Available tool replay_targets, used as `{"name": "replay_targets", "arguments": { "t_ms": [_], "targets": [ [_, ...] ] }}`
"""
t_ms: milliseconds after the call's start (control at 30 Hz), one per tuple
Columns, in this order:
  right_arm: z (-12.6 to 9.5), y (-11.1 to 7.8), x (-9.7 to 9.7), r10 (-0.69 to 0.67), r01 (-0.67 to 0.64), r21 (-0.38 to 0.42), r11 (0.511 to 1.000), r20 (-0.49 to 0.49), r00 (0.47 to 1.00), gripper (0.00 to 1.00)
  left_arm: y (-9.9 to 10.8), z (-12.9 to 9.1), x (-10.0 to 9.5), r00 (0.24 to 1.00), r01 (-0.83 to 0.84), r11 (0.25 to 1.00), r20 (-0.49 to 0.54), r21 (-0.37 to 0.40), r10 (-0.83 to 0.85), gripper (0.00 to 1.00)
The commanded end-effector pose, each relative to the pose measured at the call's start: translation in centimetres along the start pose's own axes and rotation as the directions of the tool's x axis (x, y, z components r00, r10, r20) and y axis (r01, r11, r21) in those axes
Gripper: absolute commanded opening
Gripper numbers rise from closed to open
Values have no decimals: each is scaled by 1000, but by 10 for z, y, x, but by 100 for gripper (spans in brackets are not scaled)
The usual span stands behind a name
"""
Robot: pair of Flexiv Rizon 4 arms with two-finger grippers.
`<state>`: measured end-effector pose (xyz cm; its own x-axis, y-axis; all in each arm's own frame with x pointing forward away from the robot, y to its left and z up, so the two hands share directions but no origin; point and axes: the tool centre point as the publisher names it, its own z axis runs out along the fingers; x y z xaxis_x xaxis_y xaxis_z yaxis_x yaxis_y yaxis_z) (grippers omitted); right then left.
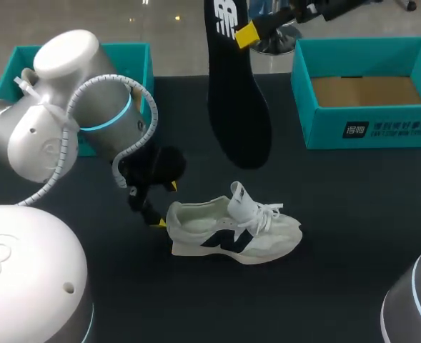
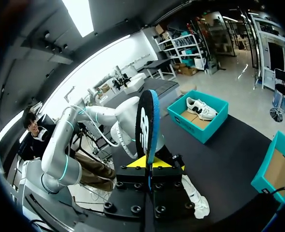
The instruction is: Take the shoe out of the shoebox, open the shoe tongue, remove and reinsert the insole, then place the shoe into the shoebox
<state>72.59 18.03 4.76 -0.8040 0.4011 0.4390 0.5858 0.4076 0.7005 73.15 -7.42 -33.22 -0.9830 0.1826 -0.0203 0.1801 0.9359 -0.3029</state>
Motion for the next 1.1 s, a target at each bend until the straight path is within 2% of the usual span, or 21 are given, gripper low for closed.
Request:
{"name": "replay_targets", "arguments": {
  "t_ms": [33, 467, 633, 800, 1100],
  "targets": [
    [2, 1, -1, 2, -2, 1, 1000, 1, 1000, 0, 0, 0, 1, 1000, 0, 1000, 2, -3, 0, 100],
    [2, 1, -1, 2, -2, 1, 1000, 1, 1000, 0, 0, 0, 1, 1000, 0, 1000, 2, -3, 0, 100],
    [2, 1, -1, 2, -2, 1, 1000, 1, 1000, 0, -7, -5, 0, 1000, -8, 1000, -1, -2, 8, 100],
    [2, 1, -1, 2, -2, 1, 1000, 1, 1000, 0, -20, -8, -12, 1000, 1, 1000, 4, 16, -1, 100],
    [2, 1, -1, 2, -2, 1, 1000, 1, 1000, 0, -50, 13, -40, 1000, 11, 1000, 5, 13, -11, 100]
  ]
}}
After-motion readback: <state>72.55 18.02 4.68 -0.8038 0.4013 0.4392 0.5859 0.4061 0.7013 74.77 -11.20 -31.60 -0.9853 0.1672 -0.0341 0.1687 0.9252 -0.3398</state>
